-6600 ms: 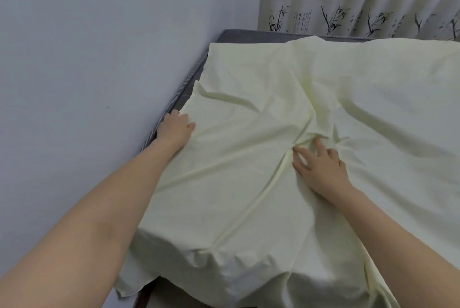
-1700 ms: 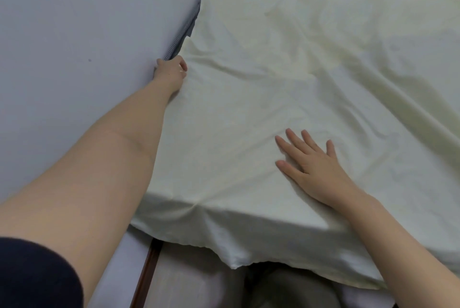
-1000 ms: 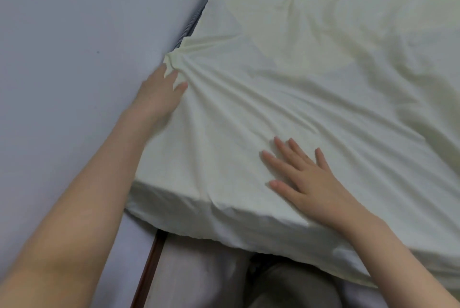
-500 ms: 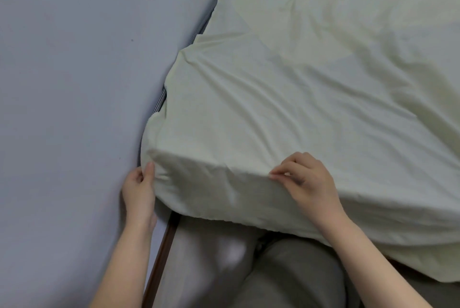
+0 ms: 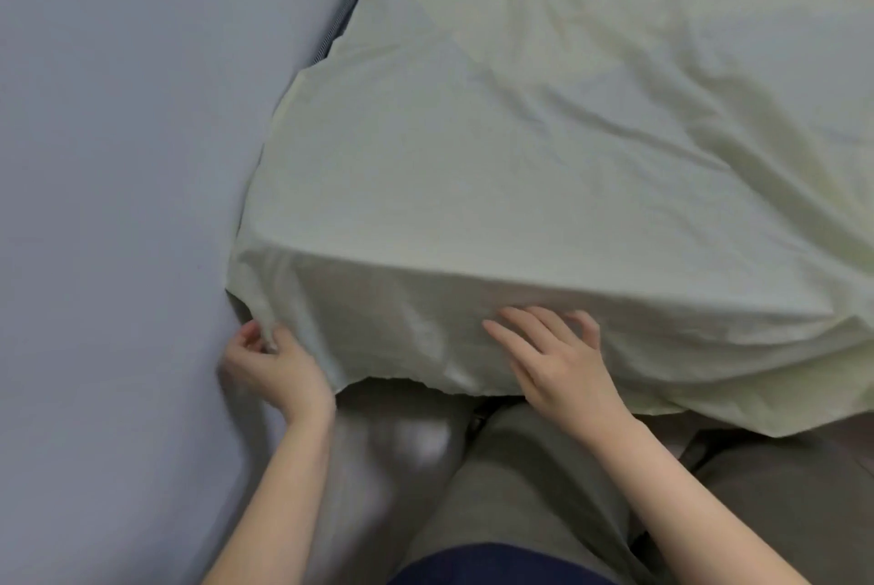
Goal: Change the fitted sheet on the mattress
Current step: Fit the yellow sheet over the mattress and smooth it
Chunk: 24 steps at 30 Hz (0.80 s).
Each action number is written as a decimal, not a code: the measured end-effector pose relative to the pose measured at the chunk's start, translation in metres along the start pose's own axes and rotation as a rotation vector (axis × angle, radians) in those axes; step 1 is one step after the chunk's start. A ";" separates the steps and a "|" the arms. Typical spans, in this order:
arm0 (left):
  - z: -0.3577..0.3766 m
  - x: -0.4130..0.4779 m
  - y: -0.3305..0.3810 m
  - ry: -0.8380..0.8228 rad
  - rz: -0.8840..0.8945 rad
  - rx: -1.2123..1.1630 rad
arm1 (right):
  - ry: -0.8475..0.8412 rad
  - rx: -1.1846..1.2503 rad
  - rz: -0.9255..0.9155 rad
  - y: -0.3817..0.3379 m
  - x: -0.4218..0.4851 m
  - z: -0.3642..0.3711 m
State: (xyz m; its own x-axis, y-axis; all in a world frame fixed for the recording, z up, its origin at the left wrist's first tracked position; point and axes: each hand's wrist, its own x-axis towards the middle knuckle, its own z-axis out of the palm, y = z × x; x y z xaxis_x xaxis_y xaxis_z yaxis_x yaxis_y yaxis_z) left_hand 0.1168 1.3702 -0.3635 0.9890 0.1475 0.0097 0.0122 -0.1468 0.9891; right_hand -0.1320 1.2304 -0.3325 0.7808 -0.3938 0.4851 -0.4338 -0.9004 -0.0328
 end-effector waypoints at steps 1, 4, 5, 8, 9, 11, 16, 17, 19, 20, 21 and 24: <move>-0.004 -0.012 -0.002 -0.109 0.202 0.022 | -0.064 0.004 0.001 0.005 -0.011 0.005; -0.008 -0.042 -0.018 -0.662 0.600 0.061 | -0.242 0.092 0.050 0.020 -0.032 0.016; -0.006 -0.047 -0.023 -0.809 0.525 0.062 | -0.293 0.128 0.091 0.024 -0.037 0.018; 0.006 -0.051 -0.036 -0.854 0.090 0.128 | -0.388 0.336 0.344 0.032 -0.050 0.027; 0.011 -0.050 -0.037 -0.819 -0.057 0.108 | -0.378 0.483 0.483 0.031 -0.052 0.030; 0.018 -0.045 -0.037 -0.766 -0.321 -0.053 | -0.277 0.854 0.863 0.026 -0.047 0.033; 0.024 -0.031 -0.032 -0.592 -0.820 -0.482 | 0.107 1.931 1.649 0.008 -0.019 0.037; 0.025 -0.028 -0.031 -0.575 -0.877 -0.525 | 0.137 1.996 1.720 0.008 -0.014 0.038; 0.026 -0.021 -0.028 -0.565 -0.944 -0.561 | 0.171 2.025 1.825 0.006 -0.008 0.040; 0.027 -0.018 -0.028 -0.560 -0.966 -0.570 | 0.184 2.019 1.864 0.005 -0.006 0.041; 0.028 -0.016 -0.028 -0.546 -0.983 -0.576 | 0.196 2.017 1.894 0.004 -0.004 0.042; 0.036 -0.008 -0.025 -0.499 -0.999 -0.560 | 0.247 2.022 1.976 0.000 0.003 0.046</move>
State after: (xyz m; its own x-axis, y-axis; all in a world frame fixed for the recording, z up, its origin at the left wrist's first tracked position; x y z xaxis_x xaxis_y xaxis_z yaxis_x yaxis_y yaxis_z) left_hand 0.1135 1.3377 -0.3933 0.5327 -0.4499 -0.7168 0.8462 0.2700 0.4594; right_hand -0.1089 1.2210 -0.3712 0.3107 -0.4862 -0.8168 0.4886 0.8188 -0.3015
